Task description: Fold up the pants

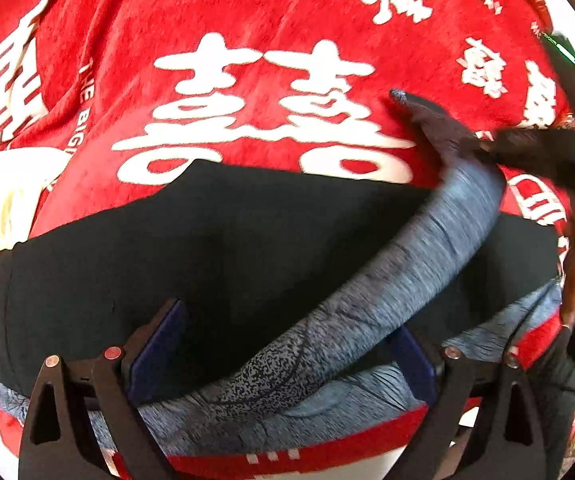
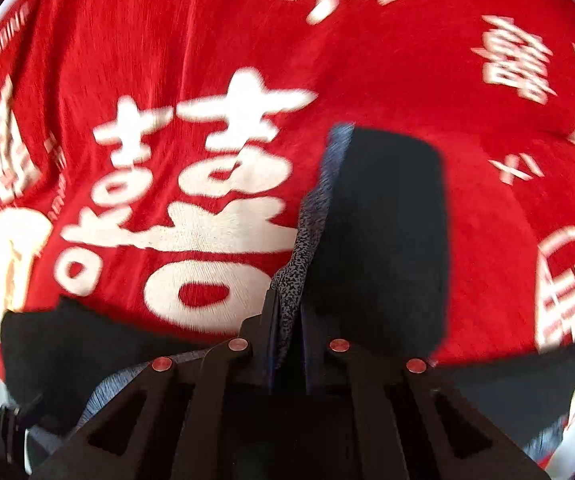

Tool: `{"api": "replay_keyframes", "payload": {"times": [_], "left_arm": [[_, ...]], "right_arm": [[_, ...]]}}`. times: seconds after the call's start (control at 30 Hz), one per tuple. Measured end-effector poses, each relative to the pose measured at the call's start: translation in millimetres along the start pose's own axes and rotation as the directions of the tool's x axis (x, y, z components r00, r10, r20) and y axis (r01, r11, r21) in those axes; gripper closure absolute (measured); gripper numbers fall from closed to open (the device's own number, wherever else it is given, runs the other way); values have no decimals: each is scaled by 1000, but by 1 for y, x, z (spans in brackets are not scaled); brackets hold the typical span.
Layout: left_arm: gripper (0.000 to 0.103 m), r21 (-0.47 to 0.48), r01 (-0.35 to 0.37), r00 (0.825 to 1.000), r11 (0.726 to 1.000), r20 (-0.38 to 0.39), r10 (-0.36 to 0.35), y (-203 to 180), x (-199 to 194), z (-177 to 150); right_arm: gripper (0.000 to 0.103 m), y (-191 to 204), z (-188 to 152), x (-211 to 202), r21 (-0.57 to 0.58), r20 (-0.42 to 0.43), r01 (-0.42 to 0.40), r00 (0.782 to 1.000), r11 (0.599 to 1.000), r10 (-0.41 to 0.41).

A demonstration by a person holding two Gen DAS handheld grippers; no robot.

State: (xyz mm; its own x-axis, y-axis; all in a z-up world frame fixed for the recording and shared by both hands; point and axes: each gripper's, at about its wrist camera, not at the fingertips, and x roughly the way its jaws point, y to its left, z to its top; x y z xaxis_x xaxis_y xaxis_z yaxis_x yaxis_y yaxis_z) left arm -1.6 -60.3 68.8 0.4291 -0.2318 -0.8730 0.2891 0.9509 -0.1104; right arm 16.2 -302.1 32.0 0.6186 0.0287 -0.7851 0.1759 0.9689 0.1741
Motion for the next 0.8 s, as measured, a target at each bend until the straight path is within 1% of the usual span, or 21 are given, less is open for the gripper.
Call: {"api": "replay_keyframes", "payload": {"times": [0.07, 0.1, 0.13, 0.2, 0.23, 0.3, 0.33, 0.37, 0.4, 0.43, 0.5, 0.53, 0.57, 0.6, 0.63, 0.67, 0.7, 0.77, 0.8], "left_arm": [[5, 19, 52, 998, 998, 21, -53, -3, -10, -4], [5, 28, 71, 997, 997, 25, -72, -5, -13, -6], [5, 36, 90, 995, 995, 26, -91, -6, -15, -8], [5, 33, 132, 991, 991, 11, -133, -9, -12, -10], [5, 25, 151, 989, 988, 0, -151, -10, -10, -10], [5, 0, 213, 977, 977, -28, -213, -13, -5, -9], [5, -4, 230, 972, 973, -39, -230, -17, -1, -9], [5, 1, 215, 976, 977, -47, -214, -22, 2, -8], [5, 7, 189, 980, 982, -58, -189, -26, 7, -8], [5, 15, 164, 984, 986, -77, -163, -31, 17, -6], [5, 17, 154, 982, 988, -112, -151, -36, 30, -9], [5, 22, 135, 984, 991, -122, -132, -39, 36, -11], [5, 45, 108, 988, 993, -118, -102, -45, 41, -14], [5, 67, 87, 991, 994, -109, -79, -50, 41, -16], [5, 89, 78, 992, 993, -106, -69, -55, 42, -18], [5, 98, 94, 990, 991, -110, -83, -59, 41, -19], [5, 97, 115, 988, 989, -112, -104, -62, 40, -19], [5, 101, 144, 985, 984, -108, -134, -70, 37, -17], [5, 110, 146, 985, 983, -106, -135, -74, 38, -16]], "right_arm": [[92, -17, -25, -38, 56, 97, -28, 995, 998, 22], [92, -26, -41, -53, 81, 129, -46, 991, 996, 35], [92, -33, -56, -63, 103, 138, -45, 990, 994, 30], [92, -48, -86, -66, 148, 121, -25, 993, 989, 7], [92, -51, -93, -59, 163, 96, -8, 995, 987, -8], [92, -72, -111, -42, 214, 15, 25, 999, 977, -29], [92, -85, -119, -34, 254, -27, 18, 1000, 967, -12], [92, -92, -123, -31, 273, -47, 11, 999, 962, 1], [92, -95, -123, -32, 275, -46, 16, 999, 961, -3], [92, -94, -119, -37, 255, -27, 21, 1000, 967, -14], [92, -81, -98, -51, 173, 42, 16, 999, 985, -24], [87, -74, -89, -54, 130, 63, 21, 998, 991, -30], [74, -64, -77, -54, 77, 72, 32, 997, 996, -37], [22, -55, -63, -52, 27, 75, 46, 996, 999, -48], [2, -45, -48, -52, -18, 105, 59, 993, 998, -57], [2, -37, -36, -51, -55, 140, 67, 988, 996, -58], [2, -30, -25, -46, -91, 153, 75, 986, 993, -61], [2, -12, -1, -24, -159, 133, 94, 988, 983, -73], [2, -1, 12, -12, -181, 113, 106, 990, 978, -87]]}}
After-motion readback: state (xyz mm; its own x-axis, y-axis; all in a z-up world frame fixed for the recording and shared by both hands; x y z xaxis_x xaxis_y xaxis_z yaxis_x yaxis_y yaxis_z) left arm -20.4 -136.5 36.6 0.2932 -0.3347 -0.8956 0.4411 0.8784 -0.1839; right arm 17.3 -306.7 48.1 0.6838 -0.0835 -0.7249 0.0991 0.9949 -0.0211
